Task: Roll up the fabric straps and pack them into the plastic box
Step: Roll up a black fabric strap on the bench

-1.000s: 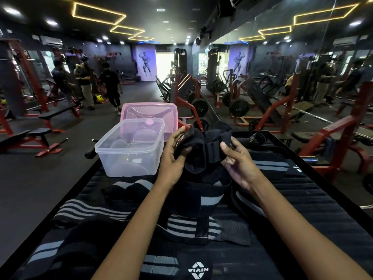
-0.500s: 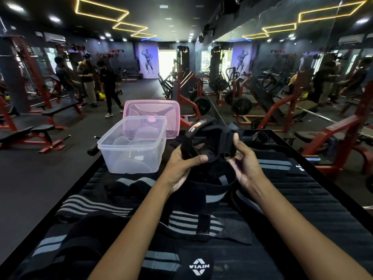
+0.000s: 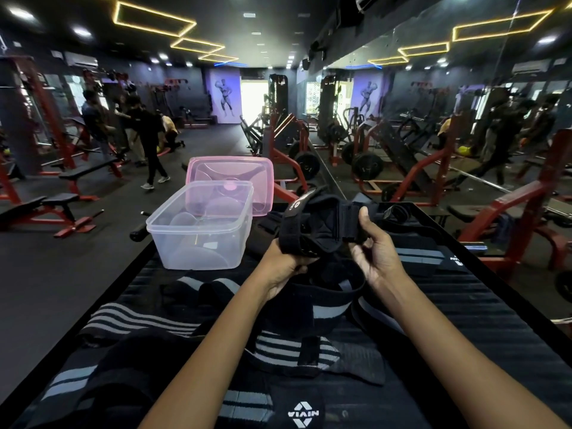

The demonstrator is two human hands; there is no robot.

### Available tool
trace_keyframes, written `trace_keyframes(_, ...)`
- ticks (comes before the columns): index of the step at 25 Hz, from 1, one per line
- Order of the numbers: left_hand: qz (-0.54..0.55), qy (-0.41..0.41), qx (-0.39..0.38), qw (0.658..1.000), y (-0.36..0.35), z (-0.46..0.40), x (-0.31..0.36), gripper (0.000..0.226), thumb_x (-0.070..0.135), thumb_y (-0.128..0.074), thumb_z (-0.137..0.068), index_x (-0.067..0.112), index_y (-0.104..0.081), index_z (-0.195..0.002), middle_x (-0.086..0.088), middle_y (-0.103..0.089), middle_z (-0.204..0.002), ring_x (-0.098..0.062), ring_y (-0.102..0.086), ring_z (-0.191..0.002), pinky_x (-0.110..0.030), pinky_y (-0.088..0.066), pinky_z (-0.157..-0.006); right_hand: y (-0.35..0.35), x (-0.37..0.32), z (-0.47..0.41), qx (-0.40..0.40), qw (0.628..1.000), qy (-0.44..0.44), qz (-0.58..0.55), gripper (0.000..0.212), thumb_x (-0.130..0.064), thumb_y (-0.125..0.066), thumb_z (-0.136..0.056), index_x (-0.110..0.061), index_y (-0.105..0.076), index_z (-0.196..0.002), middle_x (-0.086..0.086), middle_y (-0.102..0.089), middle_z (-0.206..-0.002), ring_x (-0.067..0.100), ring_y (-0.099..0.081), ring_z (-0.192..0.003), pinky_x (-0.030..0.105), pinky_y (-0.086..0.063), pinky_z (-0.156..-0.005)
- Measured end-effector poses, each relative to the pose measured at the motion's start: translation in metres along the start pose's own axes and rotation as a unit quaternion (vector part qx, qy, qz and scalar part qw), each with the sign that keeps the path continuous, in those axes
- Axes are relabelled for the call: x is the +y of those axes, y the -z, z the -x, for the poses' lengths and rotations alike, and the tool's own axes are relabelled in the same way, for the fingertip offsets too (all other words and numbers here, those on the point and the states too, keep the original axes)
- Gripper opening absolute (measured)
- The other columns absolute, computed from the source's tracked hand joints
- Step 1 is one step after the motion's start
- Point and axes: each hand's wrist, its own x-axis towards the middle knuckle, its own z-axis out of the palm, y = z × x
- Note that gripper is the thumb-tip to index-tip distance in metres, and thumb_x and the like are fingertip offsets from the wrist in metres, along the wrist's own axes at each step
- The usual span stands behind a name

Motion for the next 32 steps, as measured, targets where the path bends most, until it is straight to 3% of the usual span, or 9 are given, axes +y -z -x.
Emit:
trace_keyframes(3, -0.045, 0.004, 0.021, 0.999, -0.006, -0.001, 0.002, 0.027, -0.016, -0.066, -0.076, 0.010, -0.065, -0.084, -0.009, -0.063, -0.083, -0.013, -0.054, -0.068, -0.014, -0.042, -0.043, 0.003, -0.004, -0.001, 0.014, 0.999, 0.021, -0.026, 0.041, -0.015, -0.066, -0.078, 0.002, -0.058, -0.115, 0.018, -0.068, -0.109, 0.023, -0.071, -0.097, 0.034, -0.059, -0.072)
trace_keyframes(7, -0.132, -0.005, 0.053, 0.990, -0.002, -0.006, -0.002, 0.023, -0.002, -0.077, -0.069, 0.004, -0.064, -0.087, -0.012, -0.064, -0.084, -0.022, -0.054, -0.068, -0.022, -0.043, -0.052, 0.002, -0.003, -0.002, 0.031, 0.999, 0.015, -0.016, 0.052, -0.015, -0.064, -0.080, 0.005, -0.051, -0.127, 0.022, -0.064, -0.119, 0.028, -0.064, -0.112, 0.043, -0.057, -0.086)
trace_keyframes(10, -0.294, -0.001, 0.093, 0.951, -0.002, 0.001, 0.004, 0.040, 0.019, -0.078, -0.066, 0.008, -0.066, -0.103, 0.001, -0.065, -0.092, -0.020, -0.063, -0.087, -0.024, -0.044, -0.066, 0.005, -0.001, -0.002, 0.048, 0.999, 0.019, 0.000, 0.055, -0.015, -0.063, -0.084, 0.007, -0.048, -0.132, 0.023, -0.059, -0.127, 0.031, -0.059, -0.119, 0.045, -0.052, -0.094)
trace_keyframes(12, -0.369, -0.021, 0.119, 0.921, -0.007, 0.007, 0.008, 0.028, 0.017, -0.072, -0.076, 0.008, -0.064, -0.101, 0.003, -0.058, -0.090, -0.012, -0.055, -0.083, -0.020, -0.040, -0.068, 0.005, -0.001, -0.001, 0.047, 0.999, 0.025, 0.004, 0.042, -0.012, -0.059, -0.089, 0.007, -0.052, -0.126, 0.021, -0.063, -0.119, 0.029, -0.063, -0.112, 0.040, -0.056, -0.088)
trace_keyframes(18, -0.361, -0.029, 0.136, 0.922, -0.011, 0.014, 0.012, 0.012, 0.014, -0.066, -0.080, 0.015, -0.055, -0.086, 0.005, -0.053, -0.081, -0.011, -0.051, -0.077, -0.017, -0.040, -0.068, -0.001, -0.002, 0.003, 0.046, 0.997, 0.046, 0.050, 0.011, -0.006, -0.055, -0.092, 0.000, -0.063, -0.097, 0.011, -0.074, -0.088, 0.020, -0.073, -0.083, 0.029, -0.059, -0.065)
trace_keyframes(24, -0.352, -0.069, 0.136, 0.923, -0.001, 0.012, 0.002, 0.008, 0.016, -0.069, -0.079, 0.014, -0.060, -0.081, 0.004, -0.060, -0.083, -0.013, -0.057, -0.080, -0.010, -0.035, -0.060, -0.002, 0.003, 0.000, 0.041, 0.997, 0.046, 0.051, 0.010, -0.007, -0.056, -0.092, -0.003, -0.063, -0.097, 0.011, -0.074, -0.091, 0.020, -0.073, -0.087, 0.034, -0.060, -0.074)
trace_keyframes(27, -0.271, -0.070, 0.126, 0.952, 0.015, 0.007, 0.001, 0.059, 0.013, -0.086, -0.063, 0.015, -0.058, -0.115, 0.008, -0.060, -0.105, -0.009, -0.056, -0.097, -0.013, -0.042, -0.077, 0.000, 0.006, -0.005, 0.044, 0.994, 0.081, 0.065, 0.007, -0.008, -0.060, -0.089, -0.008, -0.060, -0.096, 0.010, -0.072, -0.095, 0.020, -0.071, -0.091, 0.037, -0.059, -0.081)
trace_keyframes(30, -0.166, -0.045, 0.102, 0.980, 0.030, -0.001, 0.000, 0.095, 0.010, -0.094, -0.046, 0.021, -0.044, -0.126, 0.000, -0.063, -0.116, -0.017, -0.060, -0.109, -0.036, -0.050, -0.098, 0.001, 0.005, -0.007, 0.077, 0.984, 0.132, 0.094, 0.031, -0.012, -0.070, -0.082, -0.009, -0.053, -0.107, 0.007, -0.069, -0.095, 0.018, -0.070, -0.084, 0.032, -0.060, -0.069)
trace_keyframes(32, -0.133, -0.063, 0.082, 0.986, 0.031, -0.001, 0.001, 0.108, 0.004, -0.092, -0.050, 0.022, -0.031, -0.138, -0.005, -0.057, -0.126, -0.018, -0.058, -0.112, -0.038, -0.049, -0.099, 0.005, 0.005, -0.007, 0.136, 0.972, 0.153, 0.113, 0.043, -0.012, -0.074, -0.081, -0.010, -0.047, -0.114, 0.007, -0.068, -0.095, 0.016, -0.069, -0.078, 0.028, -0.059, -0.063)
